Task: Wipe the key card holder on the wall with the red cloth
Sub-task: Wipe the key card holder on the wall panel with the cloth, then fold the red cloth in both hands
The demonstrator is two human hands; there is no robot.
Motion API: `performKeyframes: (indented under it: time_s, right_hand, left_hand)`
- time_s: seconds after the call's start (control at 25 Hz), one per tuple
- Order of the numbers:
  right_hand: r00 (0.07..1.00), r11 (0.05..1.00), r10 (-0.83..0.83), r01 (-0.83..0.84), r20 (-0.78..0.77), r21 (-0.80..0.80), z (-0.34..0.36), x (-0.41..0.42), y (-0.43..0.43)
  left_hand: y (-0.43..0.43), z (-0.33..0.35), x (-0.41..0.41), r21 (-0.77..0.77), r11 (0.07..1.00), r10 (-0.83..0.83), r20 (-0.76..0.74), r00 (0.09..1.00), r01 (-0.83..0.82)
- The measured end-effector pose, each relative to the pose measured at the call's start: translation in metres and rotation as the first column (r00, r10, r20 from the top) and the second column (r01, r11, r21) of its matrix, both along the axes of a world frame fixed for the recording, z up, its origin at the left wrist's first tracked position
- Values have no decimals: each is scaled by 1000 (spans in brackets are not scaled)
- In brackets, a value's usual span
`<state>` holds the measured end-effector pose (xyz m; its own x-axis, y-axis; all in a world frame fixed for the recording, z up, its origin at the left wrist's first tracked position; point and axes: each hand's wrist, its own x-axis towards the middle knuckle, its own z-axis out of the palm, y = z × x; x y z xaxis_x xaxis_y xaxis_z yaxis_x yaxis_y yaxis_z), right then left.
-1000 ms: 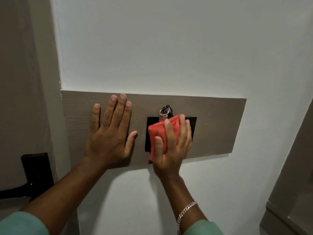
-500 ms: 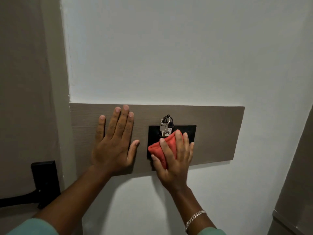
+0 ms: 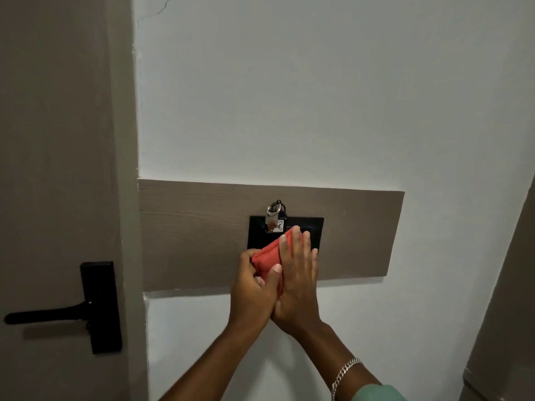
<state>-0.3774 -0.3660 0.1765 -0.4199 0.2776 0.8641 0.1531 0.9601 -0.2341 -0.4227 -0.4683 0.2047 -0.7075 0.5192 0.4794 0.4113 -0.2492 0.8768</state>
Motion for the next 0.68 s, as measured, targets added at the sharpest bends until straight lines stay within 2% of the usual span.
performKeyframes:
  time_s: [0.12,0.16,0.2,0.24,0.32,0.4,0.48,0.68]
  right_hand:
    - [982,986,164,-159,99,-57,-6,34,-6]
    - [968,960,240,-224,78,-168,-10,48,-7]
    - [948,891,317,-300,-6,-341,-12,66,-9]
    - [920,758,360,-384,-154,-527,-16,83,-9]
    - [877,502,291,-480,-382,-719,-28,115,2]
    - [870,343,173,-492,-461,-800,-47,153,32]
    - [878,265,56,-472,-475,-841,-63,197,61]
    - [866,238,-251,-378,-432,-895,-109,319,141]
  left_hand:
    - [0,-1,15,49,996,70,43,997,-72]
    - [1,-1,20,64,995,71,31,997,-73]
    - [4,-2,28,76,996,47,22,999,-48]
    - [8,-3,36,83,997,-6,21,1000,4]
    - [24,-7,55,71,987,-146,41,988,143]
    - [55,-18,83,18,969,-247,82,966,246]
    - [96,-39,118,-44,942,-322,153,934,332]
    - [212,-99,228,-178,855,-395,384,834,487]
